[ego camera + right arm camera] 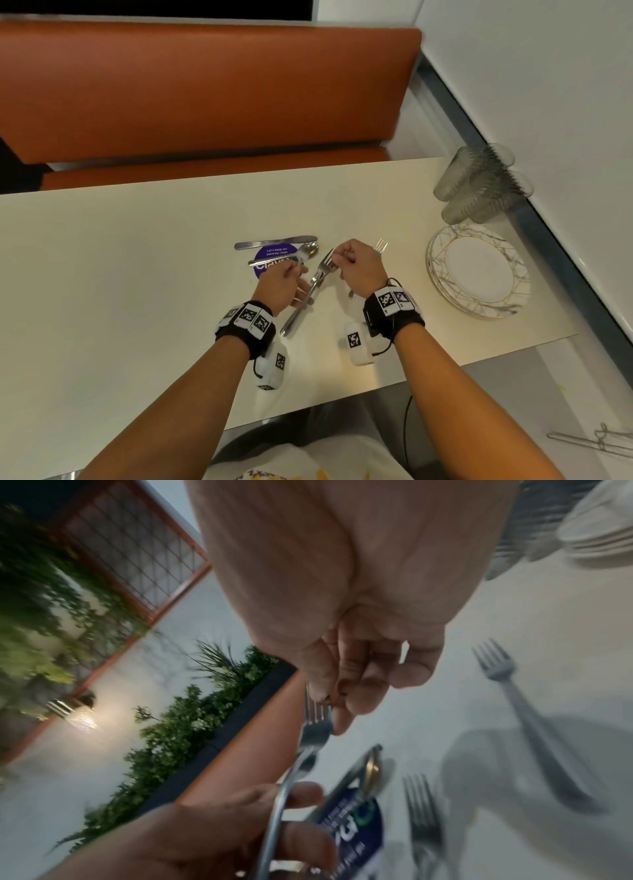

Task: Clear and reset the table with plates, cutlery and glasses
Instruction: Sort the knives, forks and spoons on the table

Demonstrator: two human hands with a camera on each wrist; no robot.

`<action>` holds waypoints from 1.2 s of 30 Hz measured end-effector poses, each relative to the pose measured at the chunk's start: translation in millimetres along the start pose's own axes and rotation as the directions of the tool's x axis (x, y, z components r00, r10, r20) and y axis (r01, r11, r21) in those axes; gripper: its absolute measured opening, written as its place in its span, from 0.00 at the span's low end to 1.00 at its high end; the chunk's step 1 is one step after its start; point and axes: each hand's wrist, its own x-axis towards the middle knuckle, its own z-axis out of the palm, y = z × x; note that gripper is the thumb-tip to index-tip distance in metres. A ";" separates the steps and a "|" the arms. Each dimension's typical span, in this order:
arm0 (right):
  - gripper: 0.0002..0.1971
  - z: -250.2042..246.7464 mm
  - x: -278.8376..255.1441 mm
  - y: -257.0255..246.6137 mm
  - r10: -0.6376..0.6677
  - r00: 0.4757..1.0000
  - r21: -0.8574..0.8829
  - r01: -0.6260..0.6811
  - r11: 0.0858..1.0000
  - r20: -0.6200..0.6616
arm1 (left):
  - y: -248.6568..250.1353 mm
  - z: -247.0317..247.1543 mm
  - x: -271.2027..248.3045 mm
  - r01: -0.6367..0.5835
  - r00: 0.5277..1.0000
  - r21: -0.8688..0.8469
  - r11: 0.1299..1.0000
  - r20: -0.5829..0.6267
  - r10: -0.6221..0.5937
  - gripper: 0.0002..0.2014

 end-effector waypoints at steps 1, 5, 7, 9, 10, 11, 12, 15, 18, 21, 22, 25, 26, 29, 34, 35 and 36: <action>0.02 -0.7 3.2 -4.9 -0.015 1.000 0.000 0.015 1.000 -0.026 | 3.7 3.7 -0.8 0.013 1.000 -0.011 1.000 0.024 -0.013 0.12; 0.03 0.6 11.1 -15.7 -0.022 0.993 0.003 0.023 1.000 -0.112 | 13.1 12.6 1.9 0.024 0.997 -0.025 0.999 0.079 -0.022 0.13; 0.01 3.0 13.9 -16.4 -0.017 0.991 -0.008 0.017 1.000 -0.130 | 17.0 14.5 3.0 0.004 0.998 -0.012 1.000 0.067 -0.003 0.14; 0.02 5.2 16.6 -16.9 -0.020 0.989 -0.020 0.017 1.000 -0.143 | 20.5 15.6 3.0 -0.001 0.999 -0.038 0.999 0.041 0.002 0.14; 0.02 6.1 17.7 -17.0 -0.024 0.988 -0.025 0.020 0.999 -0.153 | 21.8 16.1 2.9 0.002 0.999 -0.056 0.998 0.032 0.000 0.14; 0.03 7.0 18.7 -16.4 -0.032 0.985 -0.035 0.027 0.999 -0.167 | 22.9 17.0 2.9 0.000 1.000 -0.071 0.997 0.030 0.002 0.15; 0.04 7.0 18.7 -16.9 -0.046 0.982 -0.046 0.038 0.998 -0.182 | 23.7 17.5 3.0 -0.003 0.999 -0.079 0.997 0.032 0.006 0.15; 0.12 6.6 18.6 -18.8 -0.059 0.982 -0.021 0.056 0.998 -0.178 | 25.8 17.2 3.3 -0.001 1.000 -0.088 0.996 0.030 0.004 0.16; 0.21 6.4 23.3 -19.9 -0.034 0.997 0.010 0.035 0.999 -0.069 | 26.1 15.4 2.8 -0.006 0.999 -0.067 0.998 0.040 0.009 0.16; 0.13 5.3 29.5 -21.1 -0.085 0.996 -0.056 0.085 0.995 -0.007 | 25.3 13.6 1.2 0.008 0.998 -0.070 0.998 0.061 -0.004 0.16; 0.10 4.1 30.8 -22.7 -0.084 0.996 -0.042 0.083 0.996 -0.008 | 25.5 13.2 0.4 0.010 0.998 -0.066 0.998 0.068 -0.005 0.17; 0.03 0.7 34.3 -26.7 -0.062 0.998 -0.024 0.061 0.998 -0.030 | 22.9 11.8 -1.0 0.015 0.996 -0.060 0.998 0.093 -0.010 0.17; 0.02 0.8 35.2 -27.1 -0.057 0.997 -0.020 0.056 0.998 -0.042 | 21.1 11.5 -1.1 0.013 0.995 -0.060 0.998 0.101 -0.007 0.17; 0.02 4.5 38.8 -24.0 -0.035 0.997 0.013 0.036 0.999 -0.069 | 14.4 11.0 1.8 0.007 0.995 -0.032 0.999 0.096 -0.004 0.16; 0.07 13.6 38.9 -20.3 -0.022 0.999 0.046 0.024 0.999 -0.044 | 0.3 5.9 11.9 -0.050 0.998 0.166 0.985 -0.035 0.057 0.15; 0.09 15.8 39.9 -16.5 0.005 0.999 0.049 -0.002 0.999 -0.043 | -3.5 3.5 15.0 -0.058 0.995 0.224 0.973 -0.064 0.074 0.15; 0.11 18.0 40.9 -10.7 0.041 0.998 0.046 -0.039 0.998 -0.038 | -6.6 1.1 17.4 -0.053 0.993 0.273 0.961 -0.090 0.080 0.15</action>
